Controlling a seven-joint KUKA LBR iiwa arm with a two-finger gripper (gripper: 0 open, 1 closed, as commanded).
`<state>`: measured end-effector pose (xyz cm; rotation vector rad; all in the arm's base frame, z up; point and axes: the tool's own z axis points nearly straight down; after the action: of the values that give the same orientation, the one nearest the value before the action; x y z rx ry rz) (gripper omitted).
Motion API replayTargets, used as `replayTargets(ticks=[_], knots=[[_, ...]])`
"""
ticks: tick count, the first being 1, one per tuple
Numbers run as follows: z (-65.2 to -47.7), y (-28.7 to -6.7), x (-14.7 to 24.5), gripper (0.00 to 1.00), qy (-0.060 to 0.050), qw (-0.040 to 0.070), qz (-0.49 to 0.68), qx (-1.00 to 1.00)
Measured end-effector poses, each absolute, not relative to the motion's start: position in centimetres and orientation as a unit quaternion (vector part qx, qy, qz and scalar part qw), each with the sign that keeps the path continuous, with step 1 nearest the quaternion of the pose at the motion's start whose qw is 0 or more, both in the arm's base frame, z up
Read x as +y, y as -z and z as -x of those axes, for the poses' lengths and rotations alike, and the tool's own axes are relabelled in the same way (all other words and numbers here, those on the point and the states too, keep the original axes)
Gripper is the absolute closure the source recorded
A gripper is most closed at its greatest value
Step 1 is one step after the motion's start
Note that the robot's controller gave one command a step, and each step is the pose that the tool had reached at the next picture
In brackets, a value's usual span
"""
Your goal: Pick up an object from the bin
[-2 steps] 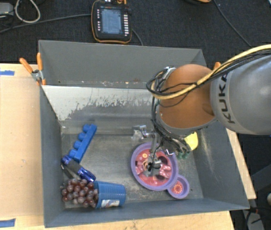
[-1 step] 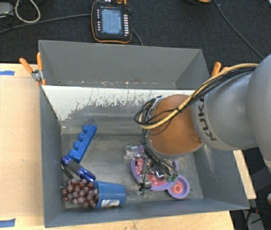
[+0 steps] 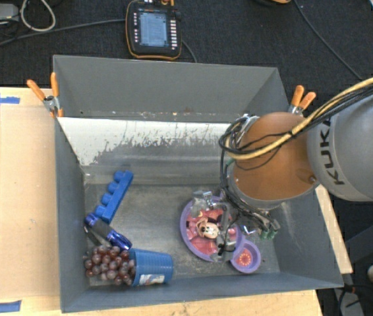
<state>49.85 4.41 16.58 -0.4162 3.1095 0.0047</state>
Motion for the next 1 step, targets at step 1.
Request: replayTargets(ticks=[1], knots=[[-51.19, -9.52, 5.47, 0.0, -0.003, -0.002, 0.11, 0.994]])
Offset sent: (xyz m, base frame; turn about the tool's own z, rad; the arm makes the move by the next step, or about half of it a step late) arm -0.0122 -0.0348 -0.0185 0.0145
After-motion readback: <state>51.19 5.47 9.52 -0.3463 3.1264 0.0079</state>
